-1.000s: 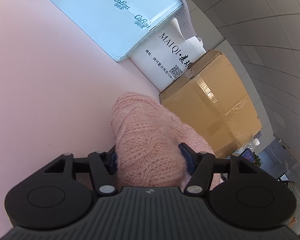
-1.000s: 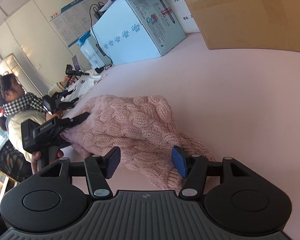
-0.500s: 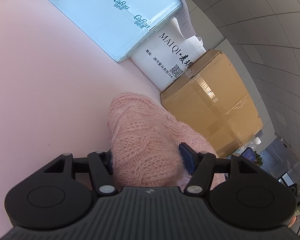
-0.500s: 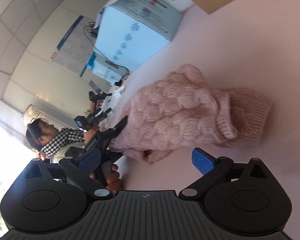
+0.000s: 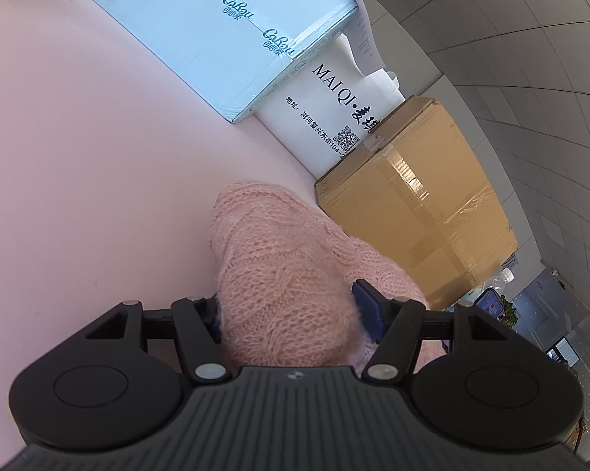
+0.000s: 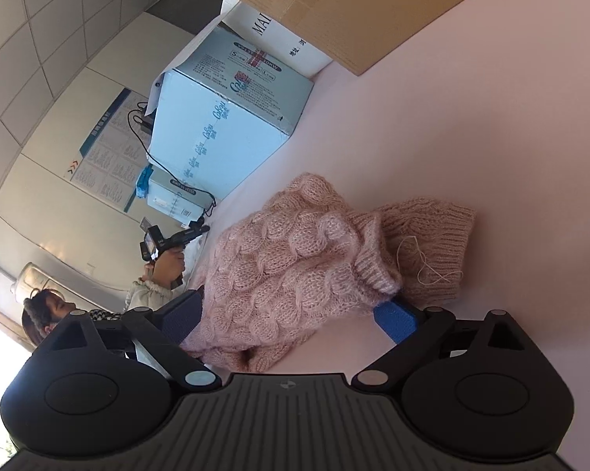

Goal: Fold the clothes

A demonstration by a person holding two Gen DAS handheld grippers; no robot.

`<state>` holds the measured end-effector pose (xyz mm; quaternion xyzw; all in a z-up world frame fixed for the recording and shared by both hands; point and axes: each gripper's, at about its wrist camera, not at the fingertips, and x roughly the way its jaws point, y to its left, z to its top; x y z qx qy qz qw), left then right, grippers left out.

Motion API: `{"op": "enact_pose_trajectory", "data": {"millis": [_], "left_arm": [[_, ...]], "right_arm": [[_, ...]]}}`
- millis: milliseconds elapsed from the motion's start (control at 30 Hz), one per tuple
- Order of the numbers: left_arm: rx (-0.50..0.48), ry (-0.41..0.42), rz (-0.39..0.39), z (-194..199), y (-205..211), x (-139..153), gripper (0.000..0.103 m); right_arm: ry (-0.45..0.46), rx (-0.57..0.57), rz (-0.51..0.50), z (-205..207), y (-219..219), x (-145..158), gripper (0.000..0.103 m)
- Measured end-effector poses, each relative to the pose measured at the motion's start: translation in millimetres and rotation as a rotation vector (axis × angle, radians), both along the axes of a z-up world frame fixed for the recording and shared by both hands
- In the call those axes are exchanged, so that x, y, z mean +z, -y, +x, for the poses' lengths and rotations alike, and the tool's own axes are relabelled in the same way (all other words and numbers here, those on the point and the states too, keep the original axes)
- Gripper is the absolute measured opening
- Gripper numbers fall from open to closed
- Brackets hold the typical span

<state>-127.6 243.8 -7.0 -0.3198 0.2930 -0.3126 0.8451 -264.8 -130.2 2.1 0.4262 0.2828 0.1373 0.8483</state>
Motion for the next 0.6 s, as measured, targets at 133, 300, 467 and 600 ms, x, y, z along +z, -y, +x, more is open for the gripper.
{"op": "enact_pose_trajectory", "data": {"millis": [133,300,467,600], "left_arm": [[-0.012,0.012,-0.014,-1.0,-0.9,0.2,0.061],[-0.077,0.076,-0.044,-8.8,-0.3,4.4,0.084],[-0.150,0.194,-0.132,-22.9,-7.8,9.1,0.085],[-0.173,0.262,-0.084,-36.8,-2.6,18.3,0.085]], "right_arm": [[0.100,0.009,-0.042,-5.7,-2.7,11.5,0.047],[0.159,-0.006,-0.192,-3.0,-14.2,22.7,0.012],[0.194,-0.025,-0.219,4.4,-18.5,25.7,0.010],[0.205,-0.045,-0.223,7.2,-17.0,26.7,0.009]]}}
